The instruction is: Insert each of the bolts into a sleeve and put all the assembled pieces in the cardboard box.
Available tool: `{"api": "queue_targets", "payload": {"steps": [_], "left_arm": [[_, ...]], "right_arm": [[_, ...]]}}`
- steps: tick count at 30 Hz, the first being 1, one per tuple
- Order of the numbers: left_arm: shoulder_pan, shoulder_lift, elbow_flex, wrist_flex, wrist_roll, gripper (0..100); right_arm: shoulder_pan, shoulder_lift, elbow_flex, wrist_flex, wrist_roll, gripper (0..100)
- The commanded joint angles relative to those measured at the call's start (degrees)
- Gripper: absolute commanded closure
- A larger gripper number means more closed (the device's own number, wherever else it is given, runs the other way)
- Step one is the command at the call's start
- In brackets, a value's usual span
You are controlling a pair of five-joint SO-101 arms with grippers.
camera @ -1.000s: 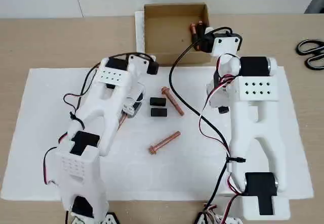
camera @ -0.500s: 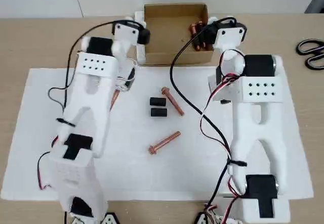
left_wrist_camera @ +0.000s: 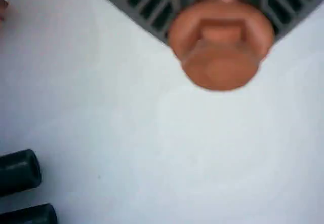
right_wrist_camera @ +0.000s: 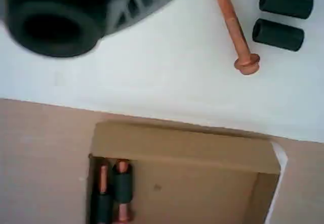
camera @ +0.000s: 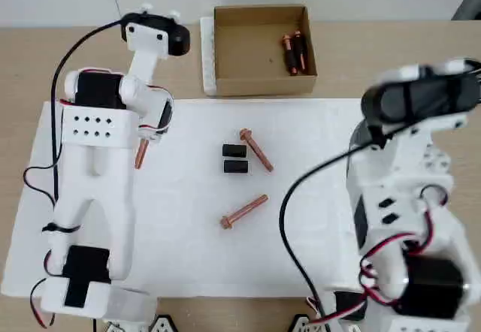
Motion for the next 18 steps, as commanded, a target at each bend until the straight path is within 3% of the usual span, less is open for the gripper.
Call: {"api": "queue_targets", "payload": {"steps": [1, 7, 18], "left_arm": [[-0.3, -5.4, 1.8, 0.8, 0.4, 99], [-0.3, -7.1, 4.7, 0.8, 4.1, 99], [0.1, -13.5, 7.6, 0.7, 3.9, 99]], "right_arm": [[1.3, -9.2, 15.4, -10.5, 3.0, 99.5], [-1.6, -24.0, 29.1, -19.5, 0.4, 99.5], [-2.9, -43.4, 47.4, -22.4, 2.7, 99.4]]}}
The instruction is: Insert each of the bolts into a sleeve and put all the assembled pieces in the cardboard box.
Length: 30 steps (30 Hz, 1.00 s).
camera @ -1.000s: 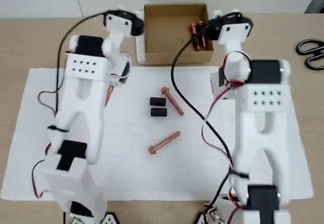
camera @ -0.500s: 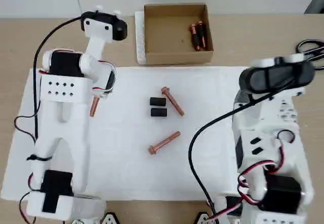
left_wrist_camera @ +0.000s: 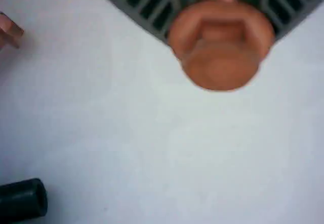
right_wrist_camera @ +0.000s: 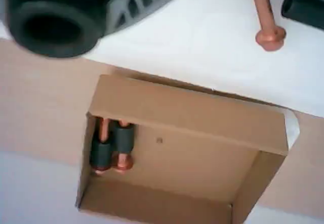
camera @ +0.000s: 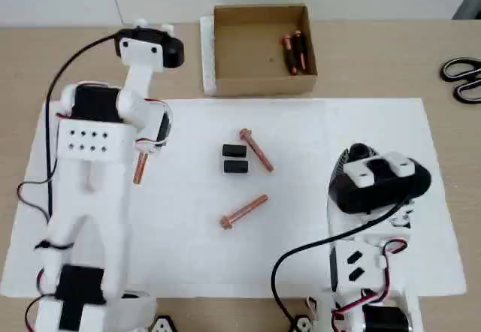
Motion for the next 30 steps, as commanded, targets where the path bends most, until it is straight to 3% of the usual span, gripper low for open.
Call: {"api": "queue_targets", "payload": {"steps": [1, 5, 9, 15, 19, 26, 30], "left_arm": [[0.2, -7.7, -0.2, 0.6, 0.2, 99], [1.4, -15.8, -2.6, -2.5, 0.4, 99], [3.2, -25.0, -6.1, -2.9, 2.0, 99], [4.0, -28.8, -5.9, -3.3, 20.6, 99], [4.0, -29.1, -5.9, -6.9, 27.3, 99], [9.5, -30.2, -4.9, -14.3, 29.2, 99], [10.1, -39.2, -9.1, -10.8, 29.1, 99]], "right_arm": [[-0.4, -1.4, 1.5, -3.5, -1.1, 99.4], [-0.5, -1.3, 6.0, -8.5, -7.3, 99.4], [-0.7, -1.4, 9.6, -12.5, -7.8, 99.4], [-11.5, -1.3, 11.4, -15.3, -7.7, 99.5], [-20.0, -1.3, 15.3, -16.0, -8.1, 99.5], [-23.7, -1.1, 17.5, -20.4, -8.0, 99.5], [-23.8, -1.2, 17.5, -20.4, -8.0, 99.5]]}}
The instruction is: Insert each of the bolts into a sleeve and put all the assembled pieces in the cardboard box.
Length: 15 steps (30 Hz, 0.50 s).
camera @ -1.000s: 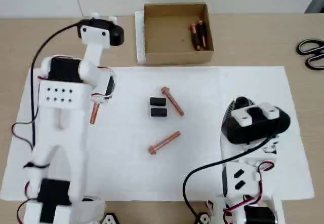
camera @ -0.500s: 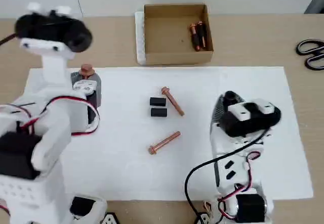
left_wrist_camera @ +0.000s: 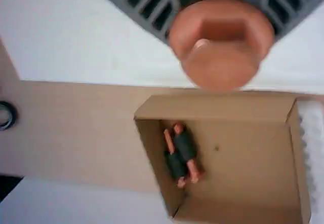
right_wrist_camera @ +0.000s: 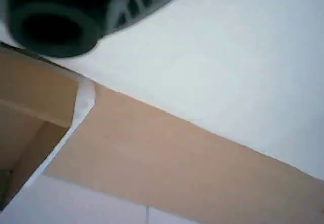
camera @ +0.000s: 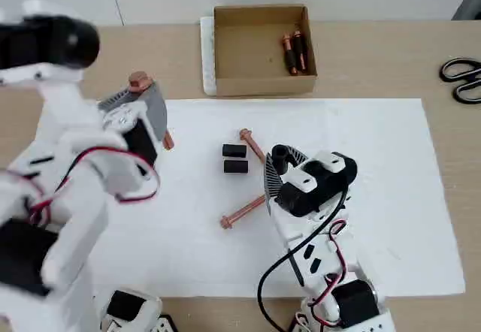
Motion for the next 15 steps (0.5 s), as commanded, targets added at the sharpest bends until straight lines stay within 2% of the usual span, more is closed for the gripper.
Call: {"api": "queue_targets", "payload": {"steps": [1, 4, 7, 11, 15], "left_arm": [[0.6, -9.1, -4.2, 2.7, 0.4, 99], [0.6, -12.7, -0.7, 7.1, 0.3, 99], [0.6, -13.3, 8.0, 4.7, 0.4, 99], [1.1, -13.3, 22.8, -11.5, 0.4, 99], [5.2, -13.0, 35.4, -26.2, -1.7, 99]], "right_arm": [[-0.2, -0.7, -0.4, -1.7, -0.7, 99.5], [-0.2, -0.7, -0.4, -1.7, -0.7, 99.5], [-0.3, -0.7, -0.4, -1.7, -0.7, 99.5], [-0.4, -0.7, 0.5, -1.8, -0.7, 99.5], [-0.4, -0.7, 1.8, -1.8, -0.7, 99.5]]}}
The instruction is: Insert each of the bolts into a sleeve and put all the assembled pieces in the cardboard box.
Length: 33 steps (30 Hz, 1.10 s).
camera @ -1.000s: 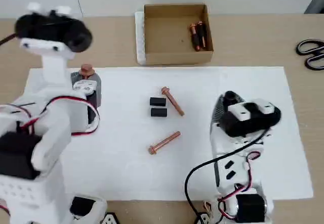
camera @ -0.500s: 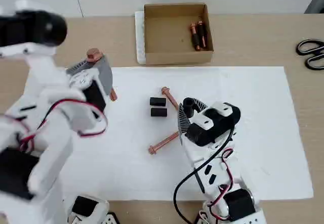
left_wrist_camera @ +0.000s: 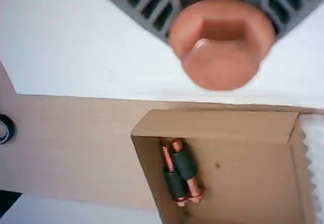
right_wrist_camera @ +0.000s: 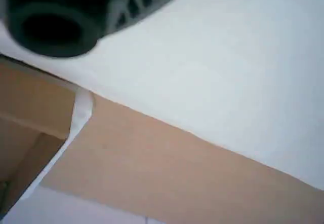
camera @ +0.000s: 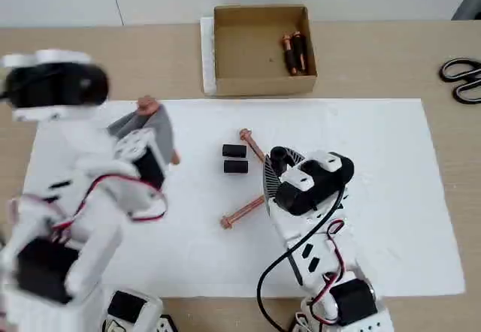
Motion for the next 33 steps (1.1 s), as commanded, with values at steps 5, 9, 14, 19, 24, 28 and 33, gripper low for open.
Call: {"api": "queue_targets", "payload": {"steps": [5, 9, 14, 19, 24, 28, 33], "left_arm": [[6.2, -0.4, 15.3, -20.9, -3.4, 99], [8.8, -0.8, 17.2, -22.2, -3.3, 99], [8.8, -0.8, 17.5, -22.3, -3.3, 99], [9.1, -0.4, 17.5, -22.5, -3.3, 99], [11.4, -0.3, 17.5, -22.3, -3.4, 99], [13.1, -0.2, 21.1, -24.9, -3.4, 99], [13.1, -0.4, 26.7, -30.7, -3.4, 99]], "right_arm": [[-0.6, -0.7, 1.0, -0.9, -0.7, 99.5], [-5.1, -0.7, 1.1, 1.5, -0.7, 99.5], [-7.5, -0.7, 1.1, 1.6, -0.8, 99.5], [-9.4, -0.7, 2.0, 1.8, -0.8, 99.5], [-10.3, -0.7, 2.5, 1.6, -0.9, 99.5], [-10.3, -0.7, 2.3, 1.6, -6.0, 99.5], [-10.4, -0.7, 2.4, 1.6, -9.4, 99.5]]}}
